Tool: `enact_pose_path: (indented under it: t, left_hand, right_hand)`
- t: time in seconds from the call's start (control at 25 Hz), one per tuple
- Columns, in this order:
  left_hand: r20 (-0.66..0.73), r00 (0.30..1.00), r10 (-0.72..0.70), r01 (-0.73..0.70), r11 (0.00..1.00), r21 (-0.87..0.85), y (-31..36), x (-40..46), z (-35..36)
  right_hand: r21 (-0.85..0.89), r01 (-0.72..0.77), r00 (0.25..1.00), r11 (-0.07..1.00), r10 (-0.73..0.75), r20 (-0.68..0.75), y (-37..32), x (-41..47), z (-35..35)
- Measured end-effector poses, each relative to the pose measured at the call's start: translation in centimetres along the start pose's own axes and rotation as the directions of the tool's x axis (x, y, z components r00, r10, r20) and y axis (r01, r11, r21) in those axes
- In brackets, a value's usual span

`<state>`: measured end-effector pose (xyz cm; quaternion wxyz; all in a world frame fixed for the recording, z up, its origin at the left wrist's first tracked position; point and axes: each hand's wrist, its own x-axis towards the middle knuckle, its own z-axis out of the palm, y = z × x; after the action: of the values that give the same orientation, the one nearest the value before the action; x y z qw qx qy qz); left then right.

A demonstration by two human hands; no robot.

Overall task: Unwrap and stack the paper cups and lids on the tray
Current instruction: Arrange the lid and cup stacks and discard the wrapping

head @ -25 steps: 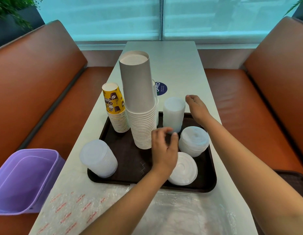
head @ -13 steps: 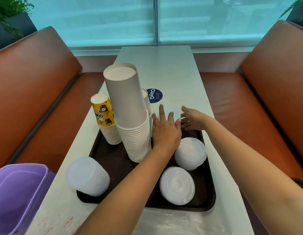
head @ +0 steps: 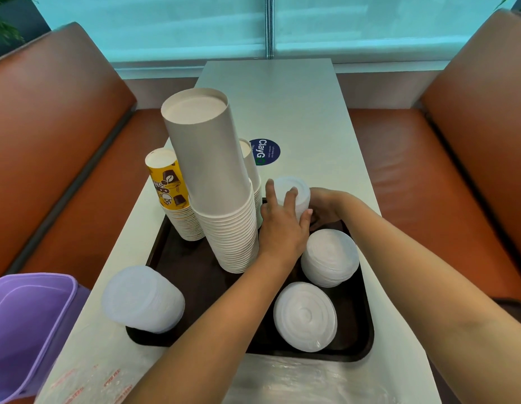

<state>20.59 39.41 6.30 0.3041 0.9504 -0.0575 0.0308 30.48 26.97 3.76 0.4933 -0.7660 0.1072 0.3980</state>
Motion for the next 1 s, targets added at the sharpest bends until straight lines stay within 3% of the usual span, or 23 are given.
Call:
enact_pose_path:
  t: [0.16,0.24,0.32,0.44,0.72,0.8,0.88,1.0]
  left_hand:
    - [0.033,0.999,0.006,-0.01,0.994,0.105,-0.2,-0.5,-0.3]
    - [0.051,0.999,0.019,-0.027,0.989,0.148,-0.3,-1.0,-0.4]
    - [0.068,0.997,0.025,-0.036,0.985,0.167,-0.3,-1.3,-0.5]
    - [0.082,0.996,0.031,-0.046,0.981,0.191,-0.5,-1.9,-0.7]
    - [0.095,0.994,0.048,-0.072,0.958,0.276,-1.2,-3.6,-1.3]
    - [0.096,0.994,0.047,-0.073,0.955,0.289,-1.1,-3.8,-1.5]
    - [0.109,0.993,0.045,-0.076,0.951,0.3,-0.9,-3.8,-1.6]
    - [0.138,0.99,0.031,-0.078,0.932,0.353,-0.5,-3.6,-1.8]
  right_hand:
    - [-0.124,-0.01,0.998,0.992,0.002,-0.066,-0.3,-0.7,0.4]
    - [-0.033,0.076,0.986,0.997,-0.08,-0.149,-0.7,-1.3,0.2]
    - [0.129,0.112,0.992,0.985,-0.102,-0.078,-1.2,-2.5,-0.2]
    - [0.06,0.081,0.996,0.995,-0.083,0.037,-1.3,-3.5,0.0]
    - [0.047,0.119,0.993,0.992,-0.119,0.005,-0.7,-5.6,2.9]
    - [-0.107,0.247,0.946,0.963,-0.263,-0.187,0.0,-6.9,3.2]
    - [-0.307,0.289,0.844,0.907,-0.392,-0.365,1.8,-8.4,2.8]
    - [-0.516,0.127,0.92,0.847,-0.295,-0.258,5.3,-10.3,3.7]
